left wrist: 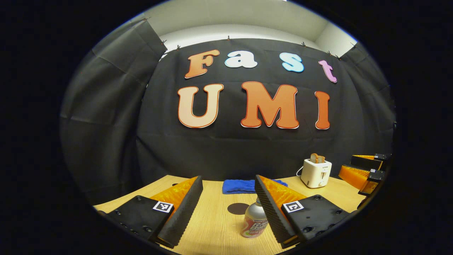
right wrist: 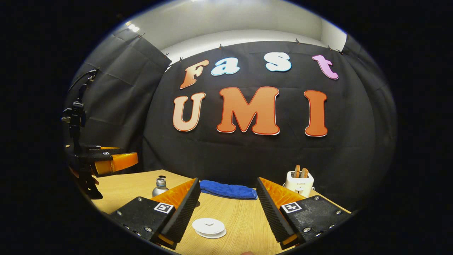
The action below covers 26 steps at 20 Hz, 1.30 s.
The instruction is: Open the teacup lid with one hand, grasp the water bottle and pour water into the teacup with the other hand; after pouring, place the water bottle on the coaster and then close the teacup lid.
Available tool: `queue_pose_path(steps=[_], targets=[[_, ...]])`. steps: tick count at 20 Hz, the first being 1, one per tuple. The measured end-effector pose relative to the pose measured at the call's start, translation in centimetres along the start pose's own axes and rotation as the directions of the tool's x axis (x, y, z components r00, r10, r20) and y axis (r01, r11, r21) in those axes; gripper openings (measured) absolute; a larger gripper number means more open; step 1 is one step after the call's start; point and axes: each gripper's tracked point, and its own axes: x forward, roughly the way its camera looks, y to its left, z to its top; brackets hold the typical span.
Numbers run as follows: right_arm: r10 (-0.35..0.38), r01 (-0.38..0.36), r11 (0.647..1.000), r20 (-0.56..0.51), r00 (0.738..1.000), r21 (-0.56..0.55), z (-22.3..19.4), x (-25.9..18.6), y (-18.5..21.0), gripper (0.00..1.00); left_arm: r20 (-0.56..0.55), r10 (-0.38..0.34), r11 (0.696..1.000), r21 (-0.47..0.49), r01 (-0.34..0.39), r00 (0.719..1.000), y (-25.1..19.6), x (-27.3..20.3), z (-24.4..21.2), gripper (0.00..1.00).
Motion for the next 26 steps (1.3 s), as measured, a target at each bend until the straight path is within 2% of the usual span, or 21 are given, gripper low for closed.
queue_pose_path(steps=[5, 7, 8, 10, 11, 12, 15, 17, 18, 19, 20, 22, 23, 25, 26], targets=[[0.001, -0.001, 1.000, -0.023, 1.000, 0.016, -0.8, 0.4, -0.2, 0.95, 0.018, -0.020, 1.000, 0.005, 0.020, 1.000, -1.2, -0.5, 0.9, 0.97], [0.008, -0.007, 1.000, -0.040, 0.999, 0.009, -1.8, 0.7, 0.0, 0.95, 0.013, -0.034, 0.999, 0.000, 0.034, 0.999, -1.6, -0.6, 0.7, 0.97], [0.012, -0.012, 1.000, -0.050, 0.999, 0.002, -2.5, 0.9, 0.1, 0.95, 0.009, -0.038, 0.999, 0.000, 0.038, 0.999, -1.8, -0.6, 0.4, 0.94], [0.020, -0.020, 1.000, -0.085, 0.996, -0.003, -4.4, 1.4, 0.6, 0.95, 0.003, -0.038, 0.999, 0.006, 0.038, 0.999, -1.9, -0.7, -0.2, 0.97], [0.028, -0.028, 1.000, -0.110, 0.994, 0.001, -5.4, 1.6, 0.9, 0.95, -0.003, -0.041, 0.999, 0.011, 0.041, 0.999, -2.0, -0.6, -0.6, 0.94], [0.034, -0.034, 0.999, -0.136, 0.990, 0.006, -6.5, 1.9, 1.3, 0.95, -0.007, -0.041, 0.999, 0.017, 0.041, 0.999, -2.0, -0.7, -0.7, 1.00], [0.056, -0.056, 0.998, -0.225, 0.973, 0.007, -9.5, 2.4, 2.3, 0.93, -0.015, -0.036, 0.999, 0.022, 0.037, 0.999, -1.9, -0.8, -1.1, 1.00], [0.072, -0.075, 0.997, -0.259, 0.963, -0.003, -11.0, 2.7, 3.1, 0.91, -0.019, -0.033, 0.999, 0.022, 0.033, 0.999, -1.7, -1.0, -1.4, 0.94], [0.079, -0.084, 0.996, -0.274, 0.959, -0.007, -11.7, 2.9, 3.5, 0.90, -0.023, -0.029, 0.999, 0.024, 0.029, 0.999, -1.7, -1.0, -1.6, 1.00], [0.083, -0.089, 0.996, -0.290, 0.953, -0.007, -12.3, 3.1, 3.8, 0.87, -0.027, -0.026, 0.999, 0.025, 0.027, 0.999, -1.6, -1.0, -1.8, 0.97], [0.086, -0.092, 0.996, -0.303, 0.949, -0.007, -12.9, 3.2, 4.0, 0.85, -0.032, -0.024, 0.999, 0.027, 0.025, 0.999, -1.6, -1.0, -2.1, 1.00], [0.075, -0.083, 0.997, -0.313, 0.947, -0.011, -13.7, 3.5, 4.1, 0.80, -0.039, -0.016, 0.999, 0.031, 0.017, 0.999, -1.2, -1.1, -2.4, 1.00], [0.076, -0.083, 0.997, -0.323, 0.943, -0.009, -14.2, 3.7, 4.2, 0.73, -0.042, -0.010, 0.999, 0.033, 0.012, 0.999, -1.1, -1.1, -2.5, 1.00], [0.079, -0.082, 0.997, -0.354, 0.932, 0.006, -15.4, 4.1, 4.4, 0.68, -0.050, -0.006, 0.999, 0.032, 0.007, 0.999, -0.9, -1.0, -2.9, 1.00], [0.083, -0.082, 0.996, -0.370, 0.925, 0.018, -15.8, 4.1, 4.5, 0.63, -0.053, -0.004, 1.000, 0.031, 0.005, 0.999, -0.8, -1.1, -3.1, 0.97]])
